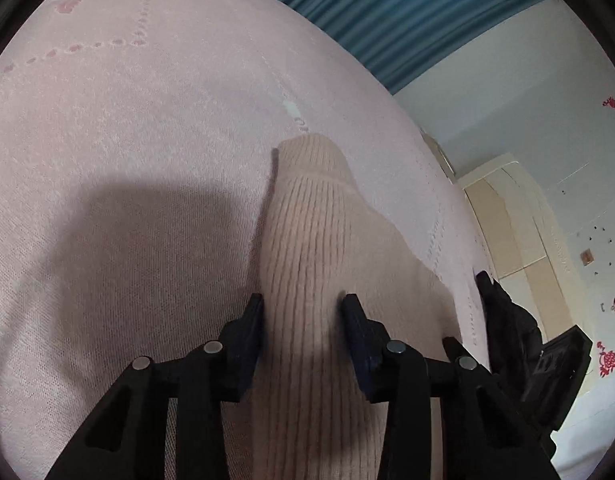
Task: Fold small clothes
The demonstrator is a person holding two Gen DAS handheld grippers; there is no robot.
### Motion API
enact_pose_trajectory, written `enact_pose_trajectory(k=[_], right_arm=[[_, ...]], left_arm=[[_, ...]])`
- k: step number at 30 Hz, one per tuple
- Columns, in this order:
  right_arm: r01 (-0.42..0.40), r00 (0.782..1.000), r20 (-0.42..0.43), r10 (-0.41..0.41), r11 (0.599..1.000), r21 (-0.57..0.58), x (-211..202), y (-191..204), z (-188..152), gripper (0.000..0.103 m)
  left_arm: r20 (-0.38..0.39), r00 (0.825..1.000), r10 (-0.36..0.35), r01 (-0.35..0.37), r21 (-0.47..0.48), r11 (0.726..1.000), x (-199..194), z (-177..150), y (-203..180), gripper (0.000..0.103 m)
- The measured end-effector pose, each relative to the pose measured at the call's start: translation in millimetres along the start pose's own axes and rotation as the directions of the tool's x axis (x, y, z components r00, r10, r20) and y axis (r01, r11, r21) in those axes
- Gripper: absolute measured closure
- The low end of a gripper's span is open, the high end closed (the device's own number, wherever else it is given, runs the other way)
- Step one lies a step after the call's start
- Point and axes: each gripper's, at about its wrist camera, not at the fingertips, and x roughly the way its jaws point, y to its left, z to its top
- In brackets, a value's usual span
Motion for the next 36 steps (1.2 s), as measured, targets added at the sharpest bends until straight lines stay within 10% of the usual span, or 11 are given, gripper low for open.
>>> enact_pose_trajectory(k=[7, 11, 18, 23, 36], right_arm=[[0.001, 1.0, 0.008, -0.001, 1.0, 0.018, -2, 0, -1, 0.055], [-0.003, 1.0, 0.013, 0.003, 1.0, 0.009, 1, 0, 0, 0.06], [0.005, 0.997, 0.074, -0.003, 1.0, -0.024, -2, 7, 2, 0.085], [0.027, 0.999, 0.047, -0.025, 0.999, -0.044, 0, 3, 3, 0.065], [-0.108, 0.994, -0.015, 0.109, 0.992, 0.065, -35, -21, -4, 0.061]], left_arm=[[-0.012, 1.0, 0.008, -0.009, -0.056, 0.998, 12, 11, 4, 0.056], [0.043, 0.999, -0.023, 0.026, -0.088, 0.996, 10, 10, 7, 0.087], [0.126, 0.991, 0.035, -0.025, -0.085, 0.996, -6, 1, 5, 0.092], [0.112, 0.992, 0.055, -0.047, -0.072, 0.996, -12, 1, 2, 0.081], [0.05, 0.998, 0.027, -0.029, 0.027, 0.999, -27, -15, -5, 0.061]])
